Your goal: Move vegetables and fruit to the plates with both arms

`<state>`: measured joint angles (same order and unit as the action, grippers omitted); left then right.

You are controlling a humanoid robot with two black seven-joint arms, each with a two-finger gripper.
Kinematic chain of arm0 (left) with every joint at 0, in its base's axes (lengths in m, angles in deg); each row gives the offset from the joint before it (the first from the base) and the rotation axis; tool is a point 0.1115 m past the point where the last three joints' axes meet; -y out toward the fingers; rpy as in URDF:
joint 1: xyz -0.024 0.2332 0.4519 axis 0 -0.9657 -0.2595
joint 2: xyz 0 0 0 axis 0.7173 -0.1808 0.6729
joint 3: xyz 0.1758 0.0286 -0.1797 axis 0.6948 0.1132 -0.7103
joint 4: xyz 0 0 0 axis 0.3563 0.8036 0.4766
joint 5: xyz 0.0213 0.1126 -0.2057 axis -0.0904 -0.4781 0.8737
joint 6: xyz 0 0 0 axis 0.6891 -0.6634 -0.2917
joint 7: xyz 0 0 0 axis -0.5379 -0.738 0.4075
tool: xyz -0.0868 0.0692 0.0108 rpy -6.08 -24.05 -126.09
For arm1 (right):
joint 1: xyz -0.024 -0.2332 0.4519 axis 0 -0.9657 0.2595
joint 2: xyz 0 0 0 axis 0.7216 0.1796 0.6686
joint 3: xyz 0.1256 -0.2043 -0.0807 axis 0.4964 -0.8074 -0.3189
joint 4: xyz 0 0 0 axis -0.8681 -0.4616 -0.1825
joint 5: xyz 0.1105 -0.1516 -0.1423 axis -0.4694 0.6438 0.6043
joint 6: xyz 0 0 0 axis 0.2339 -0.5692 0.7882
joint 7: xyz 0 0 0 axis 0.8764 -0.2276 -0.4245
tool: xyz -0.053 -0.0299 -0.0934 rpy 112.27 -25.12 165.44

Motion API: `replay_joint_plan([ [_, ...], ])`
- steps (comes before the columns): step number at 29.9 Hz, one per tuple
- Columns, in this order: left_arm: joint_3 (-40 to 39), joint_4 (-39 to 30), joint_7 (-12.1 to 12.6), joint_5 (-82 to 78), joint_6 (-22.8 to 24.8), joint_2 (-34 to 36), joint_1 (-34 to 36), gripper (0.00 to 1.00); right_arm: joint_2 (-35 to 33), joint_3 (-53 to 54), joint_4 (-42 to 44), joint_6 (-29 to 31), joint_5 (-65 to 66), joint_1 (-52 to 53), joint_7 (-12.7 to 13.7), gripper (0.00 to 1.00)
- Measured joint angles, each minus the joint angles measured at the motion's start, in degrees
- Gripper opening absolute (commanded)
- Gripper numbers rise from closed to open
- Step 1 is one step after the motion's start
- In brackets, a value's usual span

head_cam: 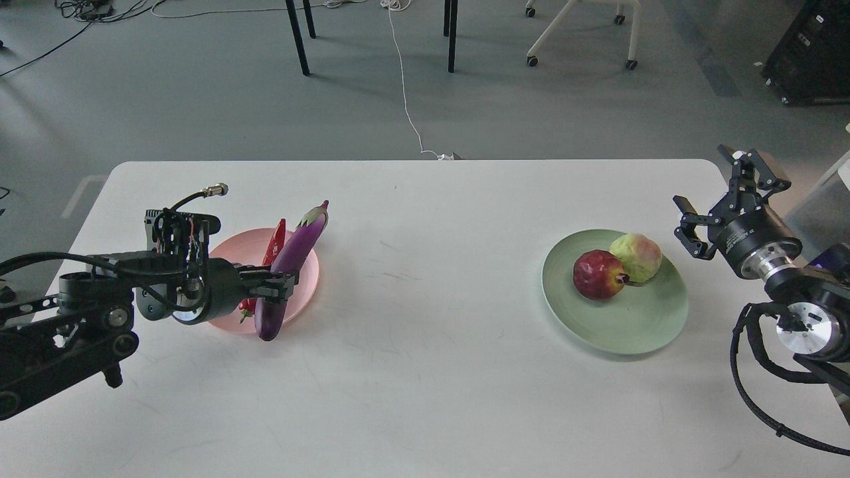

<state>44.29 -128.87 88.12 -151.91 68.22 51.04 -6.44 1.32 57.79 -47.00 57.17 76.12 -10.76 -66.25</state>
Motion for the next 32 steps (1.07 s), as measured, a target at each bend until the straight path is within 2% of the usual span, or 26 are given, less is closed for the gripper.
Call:
replay_joint_plan([
  [6, -0.64, 0.16, -0.85, 1.18, 0.04, 0.51, -0.16, 0.99, 0.11, 0.18, -0.02, -0.09, 0.02, 0.0, 0.0, 0.97],
  [10, -4.52, 0.17, -1.58, 6.51, -0.28, 0.28, -0.16, 0.99, -0.12, 0.11, 0.01, -0.09, 0.86, 0.49, 0.0, 0.99],
  [14, -9.77, 0.31, -5.06, 17.99, -3.59, -1.57, -0.25, 0.99, -0.3, 0.16, 0.03, -0.1, 5.78, 1.09, 0.0, 0.99],
  [18, -11.94, 0.92, -10.89, 32.97, -11.83, -5.36, -0.39, 0.99, -0.24, 0.2, -0.19, -0.21, 8.34, 2.69, 0.0, 0.99],
  [22, -12.99, 1.72, -14.82, 43.88, -19.15, -9.16, -1.88, 0.99, 0.13, 0.18, -0.38, 0.2, 8.59, 3.62, 0.0, 0.99],
  [26, -21.95, 5.16, -16.16, 47.07, -21.97, -16.52, -7.39, 0.99, 1.61, 0.53, -0.35, 0.89, 8.58, 3.83, 0.0, 0.99],
  [28, -28.25, 7.3, -16.26, 47.14, -22.07, -21.03, -10.98, 0.99, 2.94, 0.55, -0.37, 1.12, 8.56, 3.46, 0.0, 0.99],
  [32, -35.76, 9.4, -16.35, 46.7, -20.99, -27.44, -15.77, 0.99, 4.31, 0.5, -0.42, 1.3, 8.56, 2.7, 0.0, 0.99],
])
